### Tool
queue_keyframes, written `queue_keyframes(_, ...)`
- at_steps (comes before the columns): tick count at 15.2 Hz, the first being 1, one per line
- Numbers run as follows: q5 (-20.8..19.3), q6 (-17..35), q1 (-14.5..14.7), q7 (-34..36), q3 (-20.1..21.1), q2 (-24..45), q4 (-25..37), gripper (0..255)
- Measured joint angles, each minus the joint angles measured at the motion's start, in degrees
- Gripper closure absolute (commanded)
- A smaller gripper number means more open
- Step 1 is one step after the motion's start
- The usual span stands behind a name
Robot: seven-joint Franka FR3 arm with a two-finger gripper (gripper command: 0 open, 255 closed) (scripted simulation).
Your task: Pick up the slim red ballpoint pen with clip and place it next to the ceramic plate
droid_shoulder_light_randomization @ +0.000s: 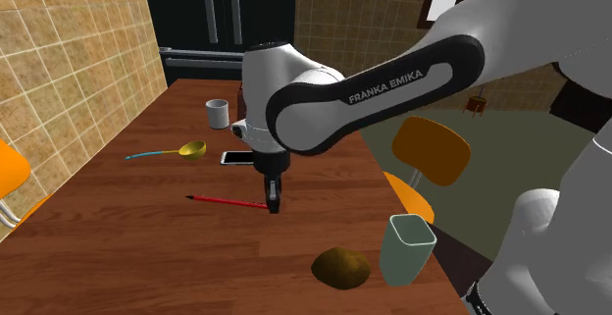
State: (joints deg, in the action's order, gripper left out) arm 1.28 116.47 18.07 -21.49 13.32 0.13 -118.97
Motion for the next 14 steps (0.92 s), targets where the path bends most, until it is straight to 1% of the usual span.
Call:
queue_keyframes(8,4.1,1.6,4.5,6.4,4.4,-10.9,-11.9,255)
queue_keyframes(10,5.4,1.6,5.8,8.4,5.8,-13.1,-13.9,255)
queue_keyframes(12,6.1,2.2,6.8,9.8,6.8,-14.2,-15.5,255)
queue_keyframes(14,6.4,3.5,7.1,10.2,7.2,-14.2,-16.7,255)
